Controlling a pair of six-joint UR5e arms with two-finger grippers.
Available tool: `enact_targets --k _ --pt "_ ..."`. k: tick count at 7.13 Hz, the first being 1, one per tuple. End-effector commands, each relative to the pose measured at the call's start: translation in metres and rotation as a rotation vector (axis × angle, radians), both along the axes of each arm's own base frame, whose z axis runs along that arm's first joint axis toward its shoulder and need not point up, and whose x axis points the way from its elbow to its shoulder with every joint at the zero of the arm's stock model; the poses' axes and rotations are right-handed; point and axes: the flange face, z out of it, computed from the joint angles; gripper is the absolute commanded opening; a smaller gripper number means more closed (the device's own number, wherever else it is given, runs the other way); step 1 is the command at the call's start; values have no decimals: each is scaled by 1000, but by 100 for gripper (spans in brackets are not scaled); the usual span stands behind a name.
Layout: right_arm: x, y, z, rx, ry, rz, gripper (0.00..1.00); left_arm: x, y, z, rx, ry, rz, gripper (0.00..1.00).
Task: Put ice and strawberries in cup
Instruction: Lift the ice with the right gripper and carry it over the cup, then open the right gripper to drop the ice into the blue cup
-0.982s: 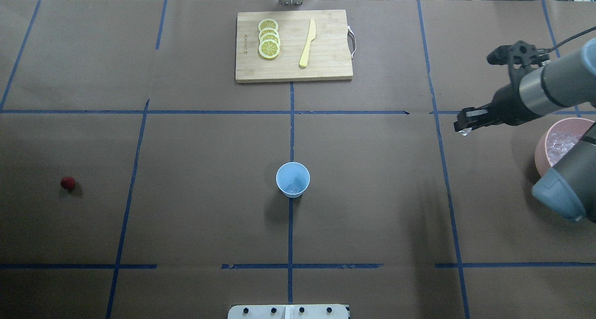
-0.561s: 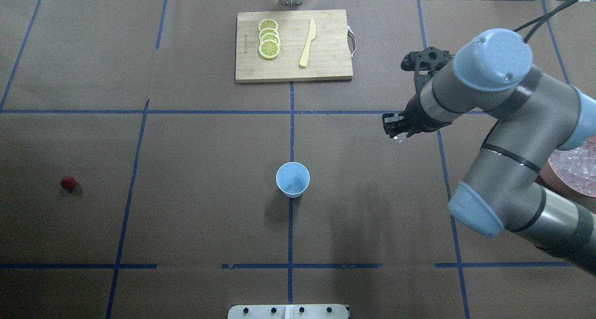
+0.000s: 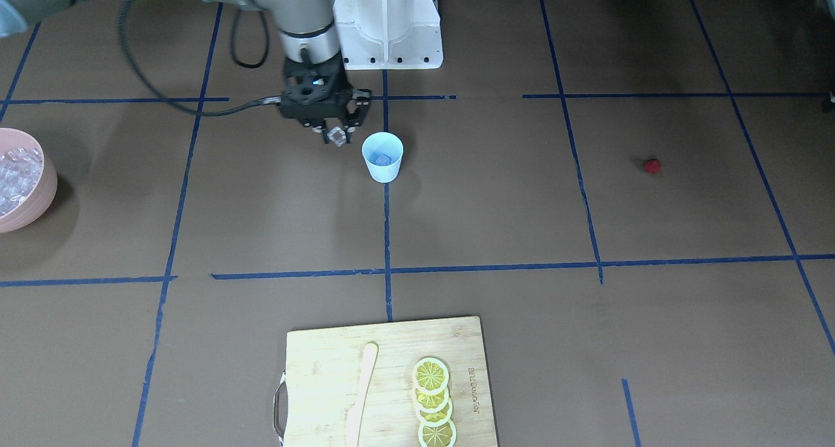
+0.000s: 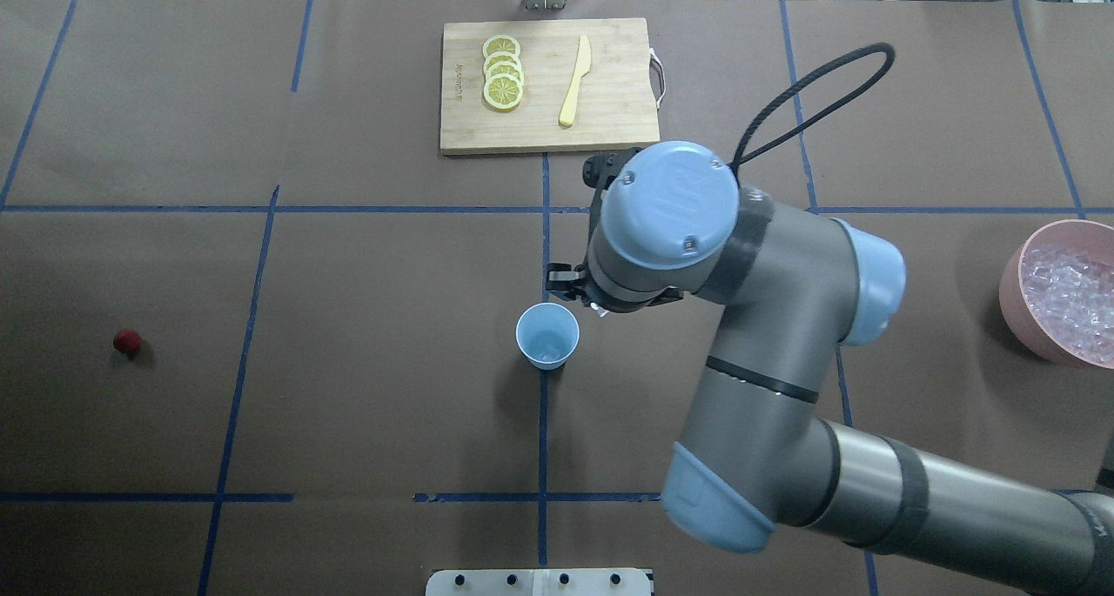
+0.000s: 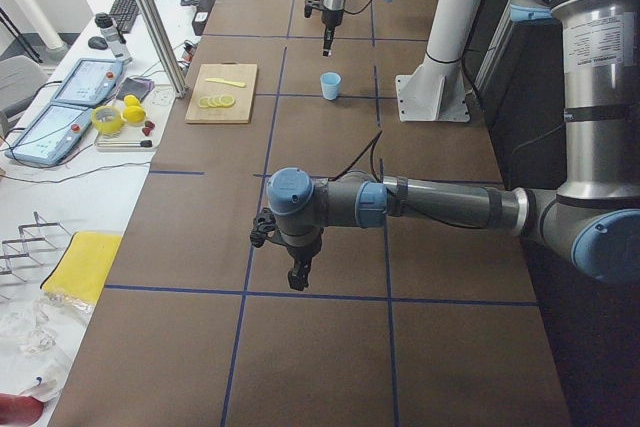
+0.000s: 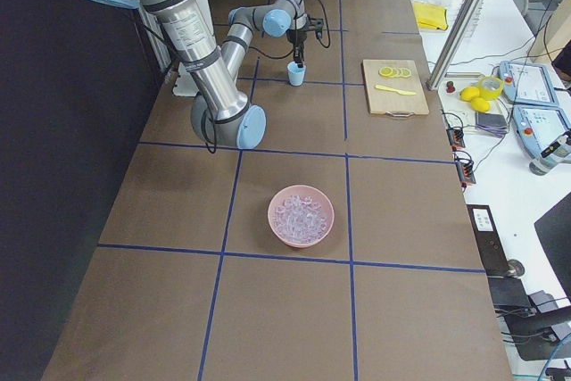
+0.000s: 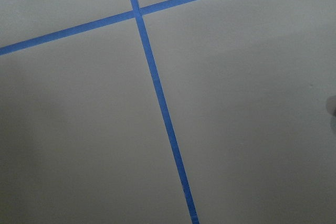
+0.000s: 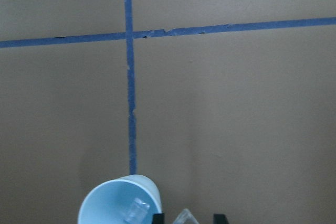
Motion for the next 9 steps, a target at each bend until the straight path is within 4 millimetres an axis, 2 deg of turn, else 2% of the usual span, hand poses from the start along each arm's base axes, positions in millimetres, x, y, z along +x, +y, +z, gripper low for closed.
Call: enact_targets --k 1,2,3,4,9 --pt "-48 15 -28 -16 21 28 3 0 0 2 -5 0 0 100" --pt "-51 20 -27 -14 25 25 5 0 0 2 -5 0 0 100" --pt "-52 20 -25 -13 27 23 37 0 0 2 -5 0 0 100" --pt "-50 20 -22 -6 33 27 99 0 0 2 -5 0 0 100" --pt "-44 16 -25 6 25 16 99 0 0 1 -4 0 0 100"
